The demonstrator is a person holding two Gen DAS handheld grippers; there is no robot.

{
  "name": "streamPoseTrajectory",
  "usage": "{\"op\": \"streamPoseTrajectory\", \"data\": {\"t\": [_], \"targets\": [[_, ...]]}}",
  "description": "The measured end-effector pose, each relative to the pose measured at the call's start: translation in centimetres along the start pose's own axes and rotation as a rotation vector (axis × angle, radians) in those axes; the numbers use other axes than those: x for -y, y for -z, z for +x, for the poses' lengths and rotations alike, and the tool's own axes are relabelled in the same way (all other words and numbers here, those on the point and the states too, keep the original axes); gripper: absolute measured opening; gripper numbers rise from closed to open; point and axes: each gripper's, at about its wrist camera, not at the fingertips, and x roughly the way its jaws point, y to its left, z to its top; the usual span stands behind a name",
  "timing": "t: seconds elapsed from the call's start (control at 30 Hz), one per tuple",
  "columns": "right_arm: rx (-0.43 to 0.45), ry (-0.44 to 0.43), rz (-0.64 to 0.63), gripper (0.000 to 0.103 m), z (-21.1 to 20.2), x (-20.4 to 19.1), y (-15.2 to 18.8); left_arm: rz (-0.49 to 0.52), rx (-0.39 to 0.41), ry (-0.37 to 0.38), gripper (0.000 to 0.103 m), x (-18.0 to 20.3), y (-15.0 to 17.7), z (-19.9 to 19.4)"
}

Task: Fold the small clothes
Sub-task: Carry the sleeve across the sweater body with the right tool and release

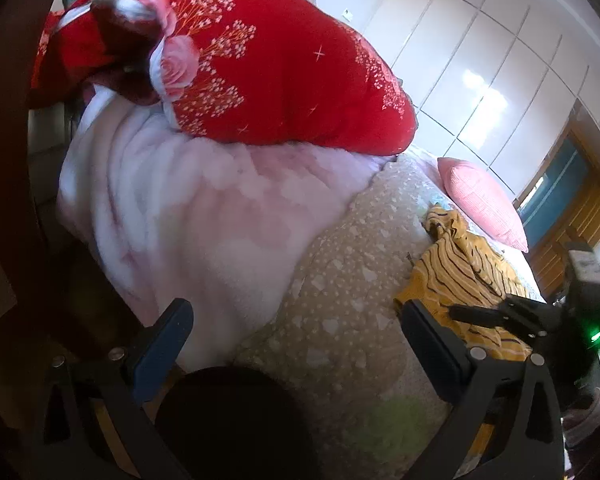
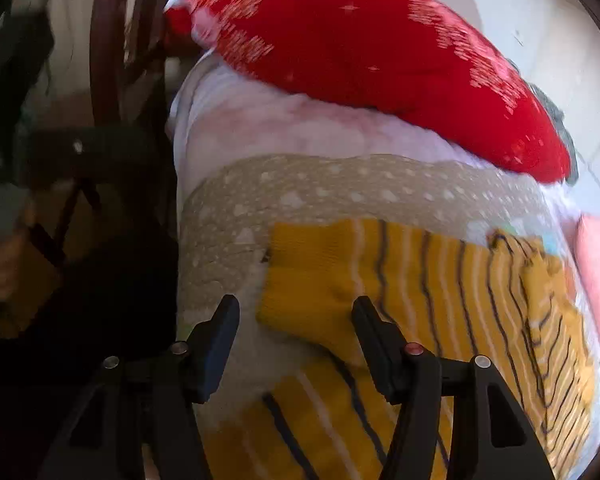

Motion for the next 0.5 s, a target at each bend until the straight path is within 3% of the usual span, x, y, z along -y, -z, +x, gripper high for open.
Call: {"op": "streamPoseTrajectory", "data": {"t": [0.03, 0.07, 0.1, 0.13, 0.33, 0.5], "targets": [[-0.016, 0.028, -0.017, 0.059, 0.7, -0.3, -0.2, -0.001, -0.001, 0.001, 0.103, -0.1, 0.1, 0.0], [-0.049, 0.045, -0.015, 0.039, 1.8, -0.2, -0.7, 0.0, -0.001, 0.0, 0.103, -0.2, 0.1, 0.0], [-0.048, 0.029, 0.015, 0.032, 2.0, 0.1, -1.2, 0.0, 0.001, -0.001, 0.103, -0.2, 0.1, 0.0], [-0.039, 0.017, 0.047, 0.01, 2.0, 0.7, -1.7, -0.001, 0.002, -0.001, 0.103, -0.3, 0.1, -0.1], [0.111, 0.021, 0.177, 0.009, 0.2, 3.3, -8.6, -0.004, 0.003, 0.007, 0.103, -0.2, 0.2, -0.3], [0.321, -0.078, 0.269, 0.009, -4.4, 4.6, -16.0, 0.041, 0.012, 0.0, 0.103, 0.7, 0.2, -0.8]]}}
